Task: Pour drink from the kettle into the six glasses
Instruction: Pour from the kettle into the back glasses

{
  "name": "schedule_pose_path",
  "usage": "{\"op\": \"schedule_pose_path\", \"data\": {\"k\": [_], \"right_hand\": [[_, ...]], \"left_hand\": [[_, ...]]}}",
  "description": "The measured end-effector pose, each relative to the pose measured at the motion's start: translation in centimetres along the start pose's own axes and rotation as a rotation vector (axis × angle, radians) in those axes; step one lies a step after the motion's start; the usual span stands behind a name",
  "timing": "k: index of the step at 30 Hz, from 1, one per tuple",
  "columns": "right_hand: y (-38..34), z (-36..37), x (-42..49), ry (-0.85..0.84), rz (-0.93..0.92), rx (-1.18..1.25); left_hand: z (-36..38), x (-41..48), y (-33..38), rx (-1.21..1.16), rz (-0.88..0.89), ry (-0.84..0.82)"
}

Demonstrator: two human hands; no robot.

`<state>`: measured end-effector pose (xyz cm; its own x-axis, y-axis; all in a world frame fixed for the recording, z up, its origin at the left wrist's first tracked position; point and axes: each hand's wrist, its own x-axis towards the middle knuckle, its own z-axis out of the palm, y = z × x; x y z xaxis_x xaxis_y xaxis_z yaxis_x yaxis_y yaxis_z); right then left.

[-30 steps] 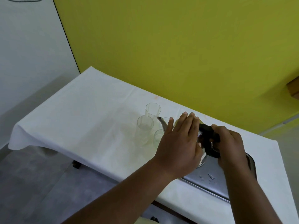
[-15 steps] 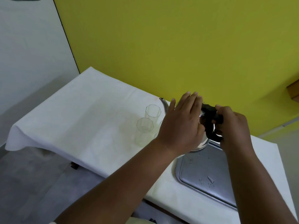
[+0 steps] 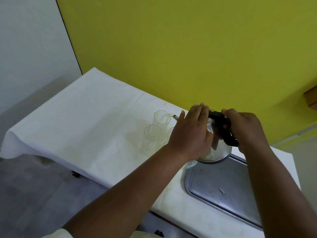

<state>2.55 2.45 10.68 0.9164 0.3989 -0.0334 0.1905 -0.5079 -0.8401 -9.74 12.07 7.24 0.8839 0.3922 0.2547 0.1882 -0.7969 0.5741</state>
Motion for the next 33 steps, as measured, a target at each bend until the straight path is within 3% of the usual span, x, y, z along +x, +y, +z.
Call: {"op": "schedule_pose_path", "data": {"k": [33], "right_hand": [[-1.2, -1.5, 0.1, 0.034, -0.053, -0.113]], "left_hand": [[-0.5, -0.3, 0.7, -0.060, 0.043, 0.062]]}}
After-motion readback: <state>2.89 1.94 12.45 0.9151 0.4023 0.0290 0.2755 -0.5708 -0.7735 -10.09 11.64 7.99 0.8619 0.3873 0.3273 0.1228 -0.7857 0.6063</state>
